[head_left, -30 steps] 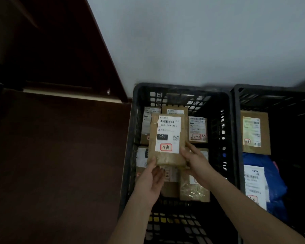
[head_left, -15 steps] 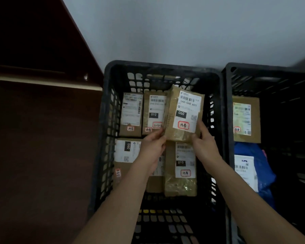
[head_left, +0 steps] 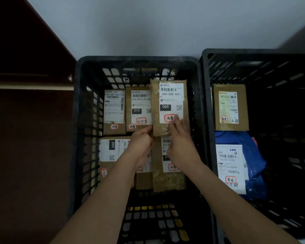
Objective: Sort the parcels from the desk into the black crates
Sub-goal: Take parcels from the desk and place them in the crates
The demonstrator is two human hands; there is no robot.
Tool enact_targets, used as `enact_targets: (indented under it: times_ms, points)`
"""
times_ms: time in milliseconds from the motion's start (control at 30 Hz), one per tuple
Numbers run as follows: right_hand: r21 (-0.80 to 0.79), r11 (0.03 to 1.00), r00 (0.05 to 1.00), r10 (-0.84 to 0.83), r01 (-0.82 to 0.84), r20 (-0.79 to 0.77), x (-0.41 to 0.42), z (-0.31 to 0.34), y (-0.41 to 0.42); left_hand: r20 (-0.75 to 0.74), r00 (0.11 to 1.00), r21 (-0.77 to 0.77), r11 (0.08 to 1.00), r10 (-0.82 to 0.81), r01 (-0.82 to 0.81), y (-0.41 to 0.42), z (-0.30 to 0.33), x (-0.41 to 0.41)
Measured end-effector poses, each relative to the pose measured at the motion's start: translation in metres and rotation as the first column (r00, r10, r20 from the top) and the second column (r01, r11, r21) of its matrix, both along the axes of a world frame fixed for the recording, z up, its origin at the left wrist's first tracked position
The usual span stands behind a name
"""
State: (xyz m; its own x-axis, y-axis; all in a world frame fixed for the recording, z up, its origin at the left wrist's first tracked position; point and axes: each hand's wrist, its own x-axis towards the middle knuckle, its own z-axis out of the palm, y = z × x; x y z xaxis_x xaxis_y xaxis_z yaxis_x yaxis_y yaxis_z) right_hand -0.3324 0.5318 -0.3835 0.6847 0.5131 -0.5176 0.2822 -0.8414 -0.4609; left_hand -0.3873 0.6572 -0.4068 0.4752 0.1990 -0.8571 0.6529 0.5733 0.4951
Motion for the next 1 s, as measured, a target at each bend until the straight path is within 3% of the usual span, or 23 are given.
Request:
enact_targets:
  times_ms: [133, 300, 467, 633, 800, 1000]
  points:
    - [-0.066, 0.995, 0.997, 0.077, -0.078, -0.018, 0.003, -0.002, -0.002, -0.026, 0.991, 0.108, 0.985, -0.134, 0.136, 0.005, 0.009, 0.003]
    - [0.053, 0.998, 0.998, 0.034, -0.031, -0.057, 0.005, 0.015, -0.010, -0.089, 0.980, 0.246, 0.950, -0.176, 0.193, -0.001, 0.049, -0.003]
    - [0.073, 0.990, 0.992, 0.116, -0.119, 0.042, -0.009, 0.049, -0.025, -0.148, 0.963, 0.365, 0.893, -0.224, 0.264, -0.010, 0.086, -0.031]
    - [-0.050, 0.990, 0.981, 0.138, -0.133, 0.134, -0.033, 0.094, -0.043, -0.199, 0.939, 0.443, 0.830, -0.279, 0.340, -0.024, 0.122, -0.061]
    - [-0.117, 0.987, 0.970, 0.130, -0.107, 0.204, -0.060, 0.149, -0.065, -0.169, 0.868, 0.656, 0.604, -0.466, 0.452, -0.031, 0.161, -0.079]
    - [-0.114, 0.993, 0.948, 0.029, 0.008, 0.316, -0.091, 0.219, -0.097, -0.295, 0.729, 0.793, 0.267, -0.618, 0.547, -0.040, 0.236, -0.095]
